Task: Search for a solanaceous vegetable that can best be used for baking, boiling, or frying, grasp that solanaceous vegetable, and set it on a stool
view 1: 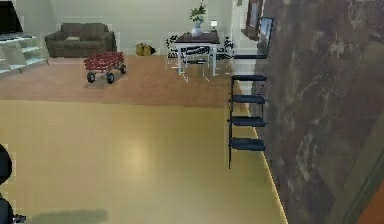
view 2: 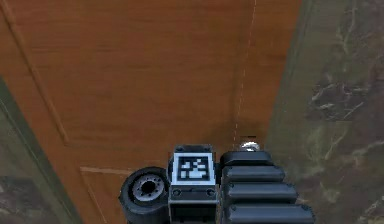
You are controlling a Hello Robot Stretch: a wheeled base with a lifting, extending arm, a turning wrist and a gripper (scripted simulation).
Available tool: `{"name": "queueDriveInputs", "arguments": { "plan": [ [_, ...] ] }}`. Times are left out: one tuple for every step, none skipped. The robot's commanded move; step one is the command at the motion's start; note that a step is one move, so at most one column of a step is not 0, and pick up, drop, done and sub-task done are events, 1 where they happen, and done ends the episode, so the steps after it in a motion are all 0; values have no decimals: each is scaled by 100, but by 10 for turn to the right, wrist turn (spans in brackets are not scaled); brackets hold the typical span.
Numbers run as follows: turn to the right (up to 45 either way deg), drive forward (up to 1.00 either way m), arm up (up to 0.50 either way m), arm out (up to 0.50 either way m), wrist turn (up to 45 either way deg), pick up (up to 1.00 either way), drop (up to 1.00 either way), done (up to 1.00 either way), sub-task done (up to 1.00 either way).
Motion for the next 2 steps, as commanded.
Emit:
{"name": "queueDriveInputs", "arguments": {
  "plan": [
    [210,0,0,0,0,0,0,0,0],
    [0,35,0,0,0,0,0,0,0]
  ]
}}
